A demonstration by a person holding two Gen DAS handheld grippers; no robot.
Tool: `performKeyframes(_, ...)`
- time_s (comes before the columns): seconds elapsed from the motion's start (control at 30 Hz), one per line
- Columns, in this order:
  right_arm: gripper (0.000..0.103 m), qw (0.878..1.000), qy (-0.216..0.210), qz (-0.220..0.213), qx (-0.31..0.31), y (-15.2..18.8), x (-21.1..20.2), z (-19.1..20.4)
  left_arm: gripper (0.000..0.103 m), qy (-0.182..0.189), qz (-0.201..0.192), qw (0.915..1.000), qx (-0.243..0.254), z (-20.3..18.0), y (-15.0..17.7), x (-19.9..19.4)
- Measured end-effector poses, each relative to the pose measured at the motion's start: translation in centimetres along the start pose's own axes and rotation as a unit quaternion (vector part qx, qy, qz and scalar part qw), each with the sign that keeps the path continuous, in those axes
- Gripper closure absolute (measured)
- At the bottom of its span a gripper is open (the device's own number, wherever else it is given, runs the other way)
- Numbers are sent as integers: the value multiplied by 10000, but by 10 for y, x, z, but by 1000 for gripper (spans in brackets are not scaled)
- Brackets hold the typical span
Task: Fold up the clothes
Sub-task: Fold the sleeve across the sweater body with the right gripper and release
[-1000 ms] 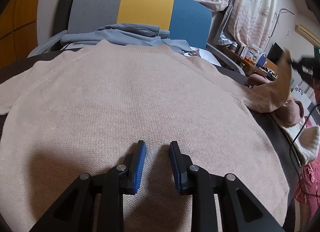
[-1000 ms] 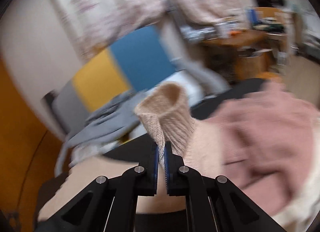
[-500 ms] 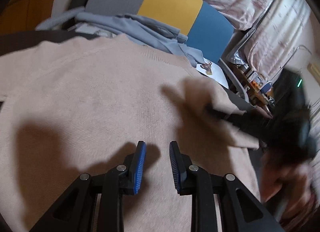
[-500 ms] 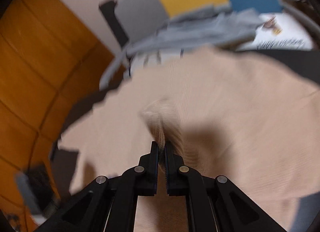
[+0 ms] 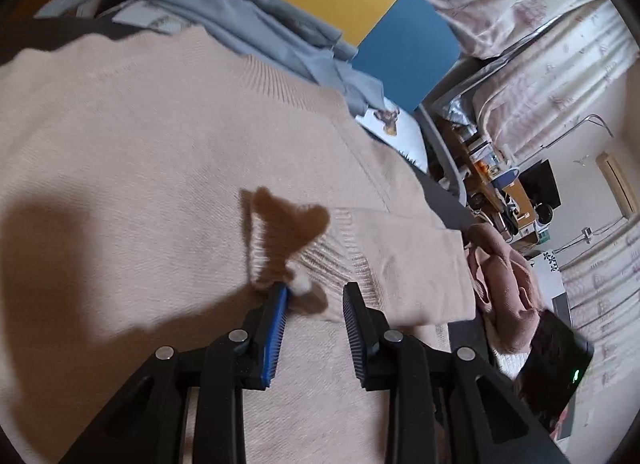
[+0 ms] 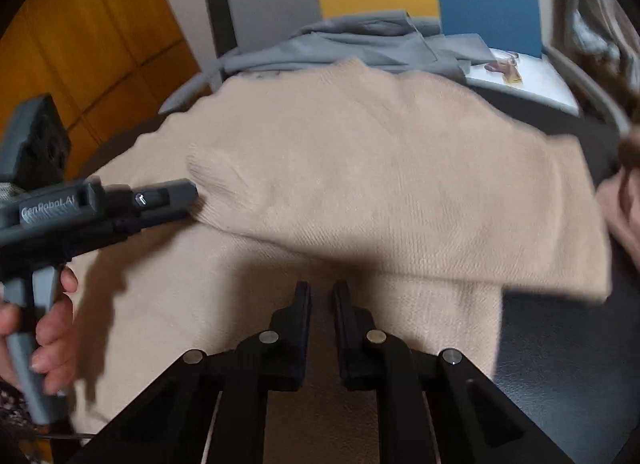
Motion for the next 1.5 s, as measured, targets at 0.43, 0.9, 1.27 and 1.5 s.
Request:
performKeyframes(0.43,92,9995,-60,-196,246,0,5,-1,92,-777,-353,9947,566,-24,-4,12)
performKeyframes(0.9,93,9980,-70,-222,593,-19,-15,-32,99,-119,-1650,9848,531,-25,-67,-90)
performKeyframes(1.27,93,9918,361,-282,1195,-38,-2,-80,99,-900,-1763,9800,202,66,-86,-104)
performKeyframes(1.5,103,9782,824,-537,1829,-25,-8,-109,99,-1338,-1675,9762,329,107,-62,-84)
Point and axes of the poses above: each gripper's, at about its wrist camera, not at the fingertips, and x roughly the way its jaws point, z to its left, y to its underside, the point moved 4 cm from there along x, roughly the way its jaws point, and after that the axes turned 4 degrees about -x, right-handed, at the moved point
